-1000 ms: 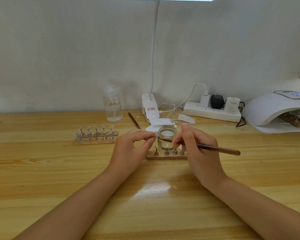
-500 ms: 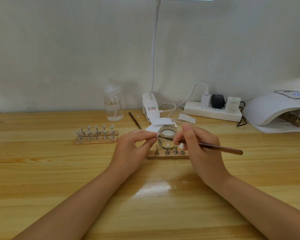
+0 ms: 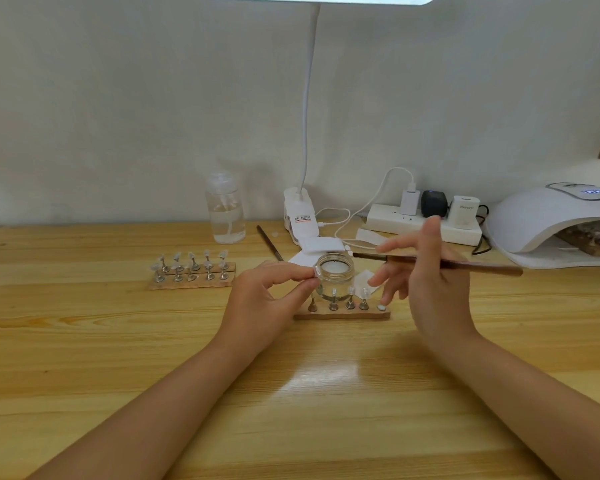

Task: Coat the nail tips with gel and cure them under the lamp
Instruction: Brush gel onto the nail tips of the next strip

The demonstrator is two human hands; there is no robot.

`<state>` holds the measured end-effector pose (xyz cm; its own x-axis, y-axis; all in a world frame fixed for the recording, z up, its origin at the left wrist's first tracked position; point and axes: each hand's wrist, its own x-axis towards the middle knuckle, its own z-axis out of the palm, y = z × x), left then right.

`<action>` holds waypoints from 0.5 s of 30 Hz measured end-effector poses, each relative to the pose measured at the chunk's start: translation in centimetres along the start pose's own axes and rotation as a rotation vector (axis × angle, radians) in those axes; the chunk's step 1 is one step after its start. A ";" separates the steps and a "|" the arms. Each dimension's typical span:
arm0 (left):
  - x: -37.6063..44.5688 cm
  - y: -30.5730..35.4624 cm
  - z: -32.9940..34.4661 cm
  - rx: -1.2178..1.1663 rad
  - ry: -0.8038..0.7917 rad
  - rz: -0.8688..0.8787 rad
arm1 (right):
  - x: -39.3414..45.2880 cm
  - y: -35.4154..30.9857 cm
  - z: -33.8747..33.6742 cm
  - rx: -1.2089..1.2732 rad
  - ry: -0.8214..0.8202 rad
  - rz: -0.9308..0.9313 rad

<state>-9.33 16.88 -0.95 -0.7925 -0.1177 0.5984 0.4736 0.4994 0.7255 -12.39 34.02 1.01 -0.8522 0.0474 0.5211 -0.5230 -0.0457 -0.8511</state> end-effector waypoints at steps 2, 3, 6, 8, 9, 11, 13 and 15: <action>-0.1 0.1 0.0 0.022 -0.021 0.061 | -0.3 0.3 0.3 -0.084 -0.102 -0.099; -0.1 0.2 0.0 0.029 -0.036 0.084 | -0.4 0.6 0.4 -0.163 -0.159 -0.160; -0.2 0.3 -0.1 0.037 -0.074 0.125 | -0.6 1.2 0.7 -0.435 -0.275 -0.351; -0.2 0.4 -0.1 0.044 -0.085 0.125 | -0.8 1.6 0.9 -0.482 -0.325 -0.414; -0.2 0.4 -0.1 0.041 -0.090 0.118 | -0.8 1.7 1.0 -0.482 -0.341 -0.418; -0.1 0.5 0.0 0.032 -0.098 0.106 | -0.8 1.8 1.0 -0.480 -0.343 -0.437; -0.2 0.6 0.0 0.029 -0.109 0.106 | -0.8 1.9 1.1 -0.482 -0.338 -0.479; -0.2 0.7 -0.1 0.019 -0.118 0.104 | -0.8 1.8 1.1 -0.480 -0.339 -0.509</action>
<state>-8.79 17.18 -0.56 -0.7801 0.0366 0.6246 0.5488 0.5197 0.6548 -12.66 32.85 -0.84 -0.5080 -0.3647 0.7803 -0.8528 0.3404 -0.3961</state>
